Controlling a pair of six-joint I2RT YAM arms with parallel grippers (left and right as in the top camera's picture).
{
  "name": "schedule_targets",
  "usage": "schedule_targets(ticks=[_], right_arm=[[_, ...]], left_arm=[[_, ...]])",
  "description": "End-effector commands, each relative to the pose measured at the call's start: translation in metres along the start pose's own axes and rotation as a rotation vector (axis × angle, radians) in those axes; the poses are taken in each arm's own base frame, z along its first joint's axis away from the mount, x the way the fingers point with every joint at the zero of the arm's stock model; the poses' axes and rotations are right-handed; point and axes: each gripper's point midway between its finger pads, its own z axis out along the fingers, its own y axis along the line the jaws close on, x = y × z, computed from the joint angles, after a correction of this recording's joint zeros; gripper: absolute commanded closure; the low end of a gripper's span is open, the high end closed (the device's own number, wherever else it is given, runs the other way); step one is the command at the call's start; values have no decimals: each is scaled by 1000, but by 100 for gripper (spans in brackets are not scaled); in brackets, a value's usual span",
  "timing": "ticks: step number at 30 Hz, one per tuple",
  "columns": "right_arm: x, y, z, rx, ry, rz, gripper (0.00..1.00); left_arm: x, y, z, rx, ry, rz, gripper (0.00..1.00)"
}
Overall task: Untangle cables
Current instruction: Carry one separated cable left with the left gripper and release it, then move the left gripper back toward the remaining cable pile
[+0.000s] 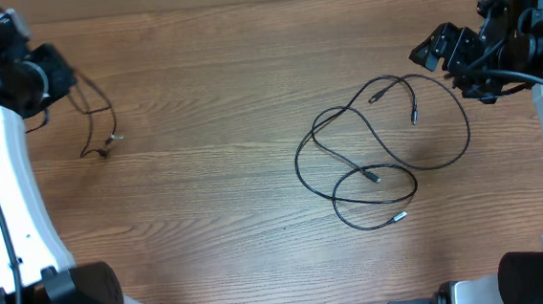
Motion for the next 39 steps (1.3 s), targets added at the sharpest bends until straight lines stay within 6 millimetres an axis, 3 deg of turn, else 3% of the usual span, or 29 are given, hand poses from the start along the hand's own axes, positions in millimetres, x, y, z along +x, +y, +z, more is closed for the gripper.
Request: schedule_targets(ticks=[1,7,9,11,14,17,22,26,30,31,32,39], right_arm=[[-3,1,0,0,-5,-8,8],[-3,1,0,0,-3,-7,8],[-2,1,0,1,-1,-6,8],[-2,1,0,1,0,-6,8],[-2,1,0,1,-1,-6,8],[-2,1,0,1,-1,-7,7],[-4,2,0,0,-9,-39,7],[-7,-4,-1,30,-25,-45,4],[-10,-8,-1,49,-34,-40,3],[-10,-9,-1,50,-33,-38,3],[-10,-10,-1,52,-33,-35,3],[-11,-13,-1,55,-34,-40,2]], left_arm=[[-4,55,28,-87,46,-166,96],[-3,120,51,-182,84,-299,96],[-2,142,53,-224,88,-340,88],[-1,159,53,-241,90,-370,74],[-6,169,48,-235,62,-393,60],[-16,164,37,-207,16,-382,58],[-29,82,16,-6,-37,-189,58],[-9,1,15,152,26,-25,58],[43,-83,25,262,167,168,59],[52,-96,27,277,186,207,59],[74,-124,29,314,225,293,59],[172,-207,38,464,366,669,55]])
